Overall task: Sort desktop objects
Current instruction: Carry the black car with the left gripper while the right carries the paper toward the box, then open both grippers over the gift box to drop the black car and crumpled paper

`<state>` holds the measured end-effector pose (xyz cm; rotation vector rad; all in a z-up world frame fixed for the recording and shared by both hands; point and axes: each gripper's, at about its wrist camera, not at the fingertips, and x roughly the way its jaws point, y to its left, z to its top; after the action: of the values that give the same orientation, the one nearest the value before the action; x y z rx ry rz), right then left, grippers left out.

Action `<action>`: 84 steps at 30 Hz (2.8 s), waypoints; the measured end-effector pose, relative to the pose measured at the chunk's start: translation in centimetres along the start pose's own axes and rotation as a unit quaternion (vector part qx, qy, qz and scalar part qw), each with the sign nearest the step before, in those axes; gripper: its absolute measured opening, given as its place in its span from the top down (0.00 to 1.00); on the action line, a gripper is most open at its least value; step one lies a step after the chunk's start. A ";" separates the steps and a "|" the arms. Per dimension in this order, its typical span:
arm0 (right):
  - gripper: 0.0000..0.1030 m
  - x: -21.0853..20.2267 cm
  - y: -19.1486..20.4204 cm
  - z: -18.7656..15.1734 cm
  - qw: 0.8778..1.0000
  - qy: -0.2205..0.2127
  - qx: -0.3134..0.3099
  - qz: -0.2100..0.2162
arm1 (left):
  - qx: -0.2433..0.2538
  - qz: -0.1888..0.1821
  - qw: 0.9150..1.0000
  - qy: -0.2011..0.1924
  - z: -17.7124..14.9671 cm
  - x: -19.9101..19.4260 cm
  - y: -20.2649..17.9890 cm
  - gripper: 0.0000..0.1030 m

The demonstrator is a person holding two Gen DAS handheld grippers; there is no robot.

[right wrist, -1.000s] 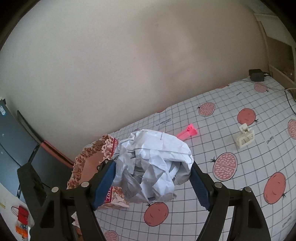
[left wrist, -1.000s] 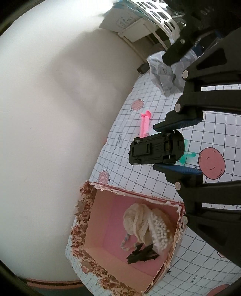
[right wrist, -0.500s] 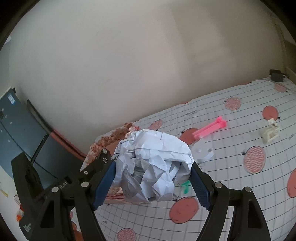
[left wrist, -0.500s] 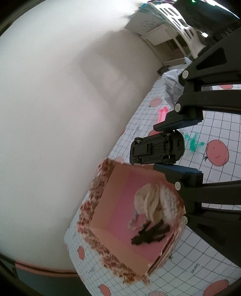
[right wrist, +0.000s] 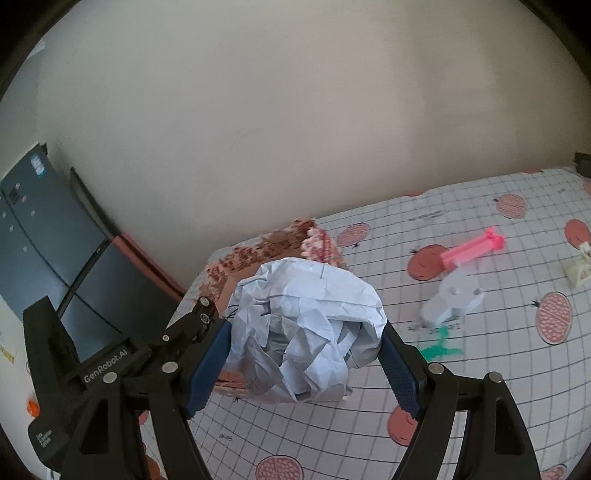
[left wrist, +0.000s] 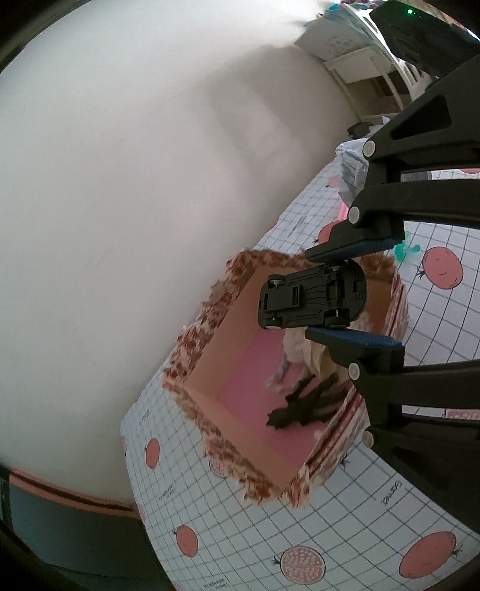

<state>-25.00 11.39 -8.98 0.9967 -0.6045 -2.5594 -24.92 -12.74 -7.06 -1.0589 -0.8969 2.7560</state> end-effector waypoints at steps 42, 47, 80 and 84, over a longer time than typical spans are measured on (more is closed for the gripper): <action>0.21 5.0 4.9 -1.6 0.999 0.014 -0.048 0.008 | -0.079 0.020 0.996 -0.033 1.8 -1.6 6.4 0.65; 0.21 5.0 4.8 -1.5 0.999 0.014 -0.046 0.007 | -0.079 0.021 0.996 -0.032 1.7 -1.5 6.3 0.65; 0.13 5.9 3.8 -1.5 0.998 0.043 -0.036 -0.026 | -0.069 0.042 0.997 -0.011 1.5 -0.6 5.3 0.44; 0.13 5.5 3.4 -1.2 0.998 0.042 -0.034 -0.031 | -0.065 0.045 0.997 -0.008 1.4 -0.5 4.7 0.43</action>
<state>-27.54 5.70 -11.12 1.1092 -0.4683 -2.5575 -24.73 -17.42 -8.47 -1.1261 -1.0711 2.8146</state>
